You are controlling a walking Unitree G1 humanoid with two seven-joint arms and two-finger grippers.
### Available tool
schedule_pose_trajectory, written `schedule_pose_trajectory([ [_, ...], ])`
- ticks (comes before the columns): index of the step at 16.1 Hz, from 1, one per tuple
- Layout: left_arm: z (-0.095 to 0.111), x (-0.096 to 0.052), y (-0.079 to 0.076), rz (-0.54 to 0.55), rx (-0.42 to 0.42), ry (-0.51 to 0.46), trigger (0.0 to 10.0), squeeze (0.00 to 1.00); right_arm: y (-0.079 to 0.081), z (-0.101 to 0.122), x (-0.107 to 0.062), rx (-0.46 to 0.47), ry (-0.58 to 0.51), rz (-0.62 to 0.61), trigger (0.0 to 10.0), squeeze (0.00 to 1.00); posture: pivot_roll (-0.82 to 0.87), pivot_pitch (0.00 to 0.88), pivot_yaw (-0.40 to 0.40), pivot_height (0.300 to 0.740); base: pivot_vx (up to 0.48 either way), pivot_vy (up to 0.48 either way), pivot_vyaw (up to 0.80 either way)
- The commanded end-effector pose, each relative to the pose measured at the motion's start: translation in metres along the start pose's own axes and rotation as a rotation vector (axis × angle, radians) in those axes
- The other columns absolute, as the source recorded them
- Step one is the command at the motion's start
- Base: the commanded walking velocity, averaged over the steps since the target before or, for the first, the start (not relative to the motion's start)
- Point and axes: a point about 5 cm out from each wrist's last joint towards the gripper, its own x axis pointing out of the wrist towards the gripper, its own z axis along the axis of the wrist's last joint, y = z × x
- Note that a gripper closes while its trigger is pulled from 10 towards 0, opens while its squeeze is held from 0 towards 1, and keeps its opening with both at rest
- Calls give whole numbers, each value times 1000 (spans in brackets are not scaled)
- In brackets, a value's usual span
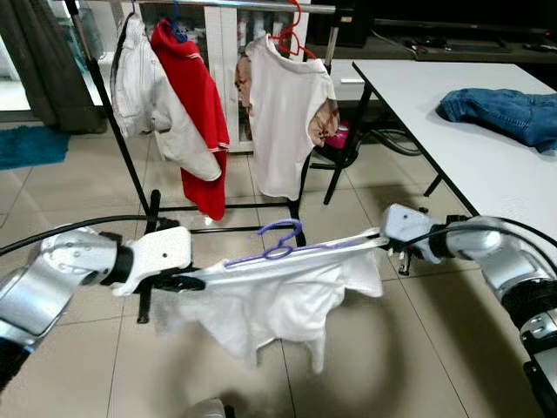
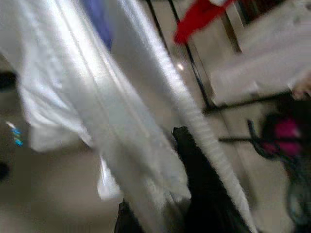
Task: Hang hanger
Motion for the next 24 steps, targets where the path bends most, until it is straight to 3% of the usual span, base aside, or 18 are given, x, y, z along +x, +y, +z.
schedule_pose_trajectory([
  [1,-7,-11,3,25,4,69,0,0,-1,-30,-12,48,158,-80,0,0,-26,0,-57,740,0,0,0],
  [3,-13,-20,1,-14,34,146,0,0,20,-53,-13,-5,293,19,0,0,-23,0,-67,740,0,0,0],
  [5,-15,-20,3,-58,52,184,0,0,39,-59,-11,-75,339,204,0,0,-15,0,-78,740,0,0,0],
  [6,-15,-15,4,-101,62,218,0,0,39,-55,-9,-112,344,266,0,0,-8,0,-87,740,0,0,0],
  [8,-20,-7,4,-155,55,281,0,0,24,-46,-12,-125,342,256,0,0,-7,1,-88,740,0,0,0],
  [11,-45,-11,2,-195,-36,435,0,0,14,-52,-25,-79,341,218,0,0,-5,4,-86,740,0,0,0],
  [13,-55,-11,0,-221,-45,497,0,0,9,-48,-27,-30,288,184,0,0,-4,4,-87,740,0,0,0],
  [14,-63,-8,-4,-265,-61,550,0,0,1,-33,-25,-2,169,148,0,0,-6,5,-87,740,0,0,0],
  [16,-67,1,-8,-333,-61,603,0,0,-5,-12,-18,-26,40,106,0,0,-7,0,-92,740,0,0,0],
  [18,-65,11,-7,-332,-52,571,0,0,-6,1,-12,-24,-47,66,0,0,-14,0,-89,740,0,0,0],
  [19,-54,25,2,-223,-8,409,0,0,-5,13,-7,19,-151,33,0,0,-19,0,-86,740,0,0,0],
  [21,-39,29,7,-141,0,262,0,0,-5,22,-7,89,-267,-8,0,0,-24,0,-86,740,0,0,0],
  [24,-24,28,7,-107,69,165,0,0,6,21,-6,69,-280,37,0,0,-34,0,-85,740,0,0,0],
])
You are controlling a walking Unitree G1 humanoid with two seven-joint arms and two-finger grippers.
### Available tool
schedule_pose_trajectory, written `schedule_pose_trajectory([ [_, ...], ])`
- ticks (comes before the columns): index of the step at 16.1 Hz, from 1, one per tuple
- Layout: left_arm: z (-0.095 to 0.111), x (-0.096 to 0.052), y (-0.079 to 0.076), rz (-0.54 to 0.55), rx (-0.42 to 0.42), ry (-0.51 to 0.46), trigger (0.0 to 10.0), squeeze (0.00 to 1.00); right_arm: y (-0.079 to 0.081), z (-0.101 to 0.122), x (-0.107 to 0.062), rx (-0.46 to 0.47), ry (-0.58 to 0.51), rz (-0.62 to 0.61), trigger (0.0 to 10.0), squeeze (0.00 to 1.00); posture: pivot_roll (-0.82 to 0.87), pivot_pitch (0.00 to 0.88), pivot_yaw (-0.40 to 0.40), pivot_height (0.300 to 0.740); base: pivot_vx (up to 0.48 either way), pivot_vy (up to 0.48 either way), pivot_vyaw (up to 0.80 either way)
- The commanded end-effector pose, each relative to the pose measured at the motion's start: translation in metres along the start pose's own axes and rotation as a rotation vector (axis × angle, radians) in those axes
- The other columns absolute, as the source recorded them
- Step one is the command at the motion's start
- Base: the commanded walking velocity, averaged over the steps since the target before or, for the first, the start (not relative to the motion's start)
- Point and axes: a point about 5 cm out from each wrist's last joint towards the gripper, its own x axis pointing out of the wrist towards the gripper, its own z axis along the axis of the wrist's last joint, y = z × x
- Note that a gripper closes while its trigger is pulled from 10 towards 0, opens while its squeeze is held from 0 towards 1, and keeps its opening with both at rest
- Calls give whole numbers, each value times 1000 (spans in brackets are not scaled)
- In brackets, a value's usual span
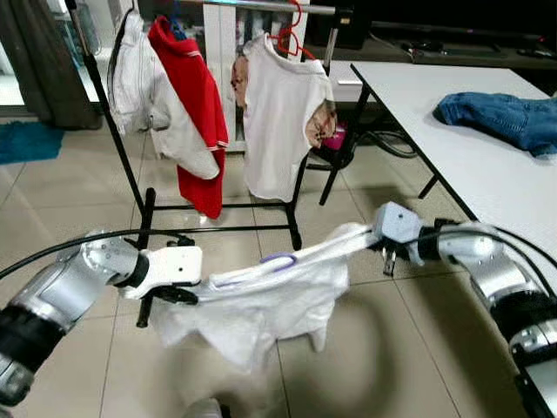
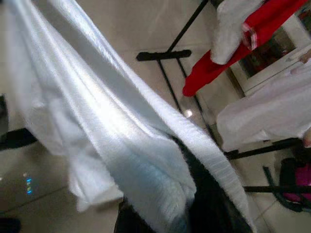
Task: Hang hanger
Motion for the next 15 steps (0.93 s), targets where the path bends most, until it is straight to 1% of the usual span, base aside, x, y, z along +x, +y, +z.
schedule_pose_trajectory([
  [1,5,-5,1,14,36,-27,0,0,-4,-3,-9,-16,24,-10,0,0,-37,0,-86,740,0,0,0],
  [2,10,-8,-6,-14,51,-50,0,0,-6,-3,-9,-20,40,-18,0,0,-37,0,-97,740,0,0,0],
  [3,13,-9,-12,-42,60,-54,0,0,-9,-1,-8,-18,41,-23,0,0,-37,0,-101,740,0,0,0],
  [4,16,-8,-14,-49,74,-61,0,0,-10,0,-8,-16,45,-9,0,0,-37,0,-106,740,0,0,0],
  [5,17,-8,-14,-52,76,-65,0,0,-11,2,-7,-24,48,-3,4588,0,-37,0,-106,740,0,0,0],
  [6,18,-8,-15,-55,81,-69,0,0,-12,3,-6,7,46,26,10000,0,-36,0,-118,740,0,0,0],
  [7,19,-10,-14,-49,72,-70,0,0,-14,4,-8,9,54,47,10000,1000,-37,0,-121,740,0,0,0],
  [9,16,-15,-13,-36,50,-50,0,0,-15,5,-12,-24,82,106,10000,1000,-39,0,-126,740,0,0,0],
  [11,11,-20,-11,-24,26,-16,0,0,-15,6,-19,-54,117,195,10000,1000,-42,0,-131,740,0,0,0],
  [12,11,-20,-10,-25,24,-4,0,0,-15,9,-22,-81,135,258,10000,1000,-47,0,-135,740,0,0,0],
  [13,12,-19,-9,-34,28,-2,0,0,-15,12,-23,-97,139,288,10000,1000,-50,0,-138,740,0,0,0],
  [15,17,-14,-11,-60,46,-8,0,0,-13,19,-20,-115,133,349,10000,1000,-56,0,-140,740,0,0,0],
])
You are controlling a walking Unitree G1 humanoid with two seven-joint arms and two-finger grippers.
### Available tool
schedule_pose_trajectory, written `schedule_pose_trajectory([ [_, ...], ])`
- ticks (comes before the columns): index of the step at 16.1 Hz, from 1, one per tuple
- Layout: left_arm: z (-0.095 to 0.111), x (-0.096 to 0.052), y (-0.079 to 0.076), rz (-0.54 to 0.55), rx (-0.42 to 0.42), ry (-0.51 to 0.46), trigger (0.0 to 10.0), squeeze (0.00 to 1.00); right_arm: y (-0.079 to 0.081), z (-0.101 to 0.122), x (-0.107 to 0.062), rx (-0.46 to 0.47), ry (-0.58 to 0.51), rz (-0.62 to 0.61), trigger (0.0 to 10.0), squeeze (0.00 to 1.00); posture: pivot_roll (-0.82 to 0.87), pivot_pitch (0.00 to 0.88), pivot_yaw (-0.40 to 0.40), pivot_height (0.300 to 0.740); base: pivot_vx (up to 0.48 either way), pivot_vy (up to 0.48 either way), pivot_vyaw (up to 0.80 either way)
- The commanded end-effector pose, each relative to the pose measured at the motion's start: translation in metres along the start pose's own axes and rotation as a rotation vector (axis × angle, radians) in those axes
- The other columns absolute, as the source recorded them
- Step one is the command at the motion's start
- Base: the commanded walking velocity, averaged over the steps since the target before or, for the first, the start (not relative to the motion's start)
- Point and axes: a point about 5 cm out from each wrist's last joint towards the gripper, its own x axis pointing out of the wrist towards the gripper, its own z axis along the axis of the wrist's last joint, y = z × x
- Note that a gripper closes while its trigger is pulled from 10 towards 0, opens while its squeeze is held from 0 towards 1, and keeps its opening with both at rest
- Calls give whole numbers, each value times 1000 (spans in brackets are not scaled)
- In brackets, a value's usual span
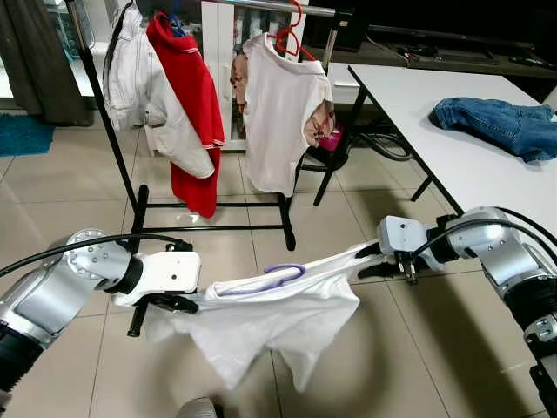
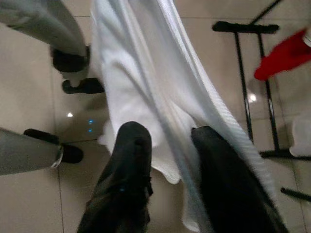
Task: Hang hanger
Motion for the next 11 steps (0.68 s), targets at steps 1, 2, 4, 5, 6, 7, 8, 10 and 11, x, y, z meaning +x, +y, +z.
schedule_pose_trajectory([
  [1,9,2,1,-16,38,-6,0,0,-7,6,-9,-28,21,2,10000,1000,-60,0,-145,740,0,0,0],
  [2,13,6,2,-20,50,-14,0,0,-10,11,-8,-28,-2,7,10000,1000,-64,0,-149,740,0,0,0],
  [4,17,10,2,-26,58,-25,0,0,-11,17,-10,-24,-31,37,10000,1000,-77,0,-162,740,0,0,0],
  [5,18,11,2,-27,59,-30,0,0,-10,18,-10,-21,-36,53,10000,1000,-81,0,-166,740,0,0,0],
  [6,22,14,3,-17,57,-47,0,0,-7,18,-11,-20,-28,92,10000,1000,-96,0,-187,740,0,0,0],
  [7,24,15,5,8,52,-69,0,0,-5,16,-12,-15,-19,101,10000,1000,-97,0,-194,740,0,0,0],
  [8,25,15,5,19,53,-74,0,0,-5,15,-14,-15,-17,92,10000,1000,-98,0,-200,740,0,0,0],
  [10,26,10,8,76,74,-92,0,0,-11,14,-26,47,-76,-7,10000,1000,-95,0,-208,740,0,0,0],
  [11,27,9,9,95,75,-114,0,0,-11,15,-30,73,-108,-31,10000,1000,-91,0,-206,740,0,0,0],
])
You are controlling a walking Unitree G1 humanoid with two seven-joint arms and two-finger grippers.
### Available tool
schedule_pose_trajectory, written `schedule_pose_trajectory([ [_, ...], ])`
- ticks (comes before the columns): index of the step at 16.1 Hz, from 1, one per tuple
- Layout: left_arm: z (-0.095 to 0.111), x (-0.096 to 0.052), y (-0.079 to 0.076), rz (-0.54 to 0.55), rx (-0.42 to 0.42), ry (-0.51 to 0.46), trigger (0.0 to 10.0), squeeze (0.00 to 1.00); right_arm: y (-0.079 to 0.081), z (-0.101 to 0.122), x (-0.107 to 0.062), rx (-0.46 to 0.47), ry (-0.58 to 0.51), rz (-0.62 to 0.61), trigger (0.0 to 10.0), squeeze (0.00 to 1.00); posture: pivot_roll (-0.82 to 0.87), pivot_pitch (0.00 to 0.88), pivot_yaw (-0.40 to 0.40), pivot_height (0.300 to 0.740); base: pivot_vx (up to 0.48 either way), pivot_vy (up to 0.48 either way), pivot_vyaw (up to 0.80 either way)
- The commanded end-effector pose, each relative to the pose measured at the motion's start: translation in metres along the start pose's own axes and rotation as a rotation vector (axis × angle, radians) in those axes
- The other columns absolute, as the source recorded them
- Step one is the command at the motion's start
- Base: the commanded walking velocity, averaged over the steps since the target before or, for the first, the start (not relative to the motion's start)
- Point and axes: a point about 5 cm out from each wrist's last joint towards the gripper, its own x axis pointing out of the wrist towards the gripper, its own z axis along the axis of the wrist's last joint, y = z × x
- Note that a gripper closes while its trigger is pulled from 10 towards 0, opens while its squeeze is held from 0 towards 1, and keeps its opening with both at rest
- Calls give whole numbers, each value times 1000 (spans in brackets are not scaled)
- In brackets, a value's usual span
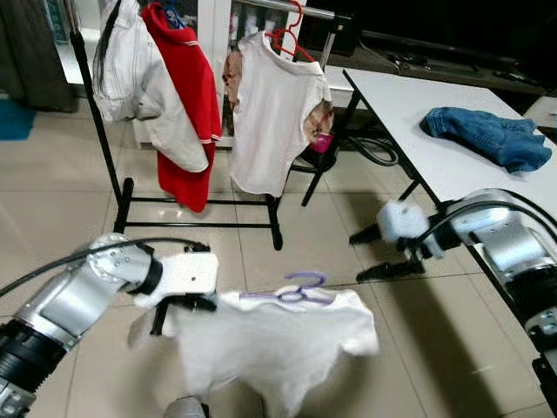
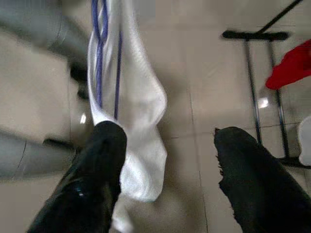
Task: Hang hanger
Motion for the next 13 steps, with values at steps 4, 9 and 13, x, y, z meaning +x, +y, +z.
schedule_pose_trajectory([
  [4,11,-15,4,56,22,-116,0,0,12,-6,-26,108,-80,-58,10000,1000,-80,0,-189,740,0,0,0],
  [9,33,-22,4,34,65,-262,0,0,28,17,20,212,-339,-58,10000,0,-53,0,-143,740,0,0,0],
  [13,34,-24,5,17,63,-273,0,0,34,26,41,229,-352,-21,0,0,-43,0,-123,740,0,0,0],
])
